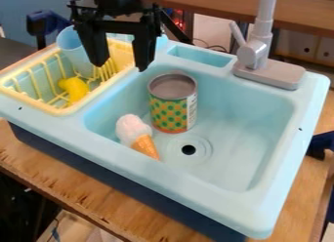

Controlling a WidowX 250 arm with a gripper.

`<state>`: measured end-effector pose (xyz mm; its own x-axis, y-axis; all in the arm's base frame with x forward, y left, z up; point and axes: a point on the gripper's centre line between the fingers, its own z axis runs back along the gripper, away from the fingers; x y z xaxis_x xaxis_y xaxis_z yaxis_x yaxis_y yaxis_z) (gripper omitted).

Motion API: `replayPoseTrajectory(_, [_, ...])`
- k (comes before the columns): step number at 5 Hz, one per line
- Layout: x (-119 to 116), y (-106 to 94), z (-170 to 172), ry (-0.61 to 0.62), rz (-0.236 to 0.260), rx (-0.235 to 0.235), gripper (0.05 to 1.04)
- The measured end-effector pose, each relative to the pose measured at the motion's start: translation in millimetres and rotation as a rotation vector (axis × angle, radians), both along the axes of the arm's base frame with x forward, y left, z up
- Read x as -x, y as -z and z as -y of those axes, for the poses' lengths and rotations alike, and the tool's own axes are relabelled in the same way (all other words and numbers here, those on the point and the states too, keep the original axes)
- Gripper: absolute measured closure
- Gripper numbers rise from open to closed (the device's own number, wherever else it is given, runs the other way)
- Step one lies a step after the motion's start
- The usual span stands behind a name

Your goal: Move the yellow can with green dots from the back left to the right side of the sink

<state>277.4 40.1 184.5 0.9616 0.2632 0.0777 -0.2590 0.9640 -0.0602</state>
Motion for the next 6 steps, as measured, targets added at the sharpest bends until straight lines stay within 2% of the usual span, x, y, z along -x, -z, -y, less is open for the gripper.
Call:
replayPoseTrajectory(1, [0.3, 7.5, 0.3, 0.003, -0.024, 0.005, 0.076])
replayPoseTrajectory(2, [-13.9, 16.1, 6.0, 0.058, 0.021, 0.045, 0.076])
replayPoseTrajectory(3, [-28.8, 25.8, 6.5, 0.092, 0.036, 0.059, 0.076])
replayPoseTrajectory(6, [-55.2, 42.7, 5.1, 0.144, 0.028, 0.074, 0.076])
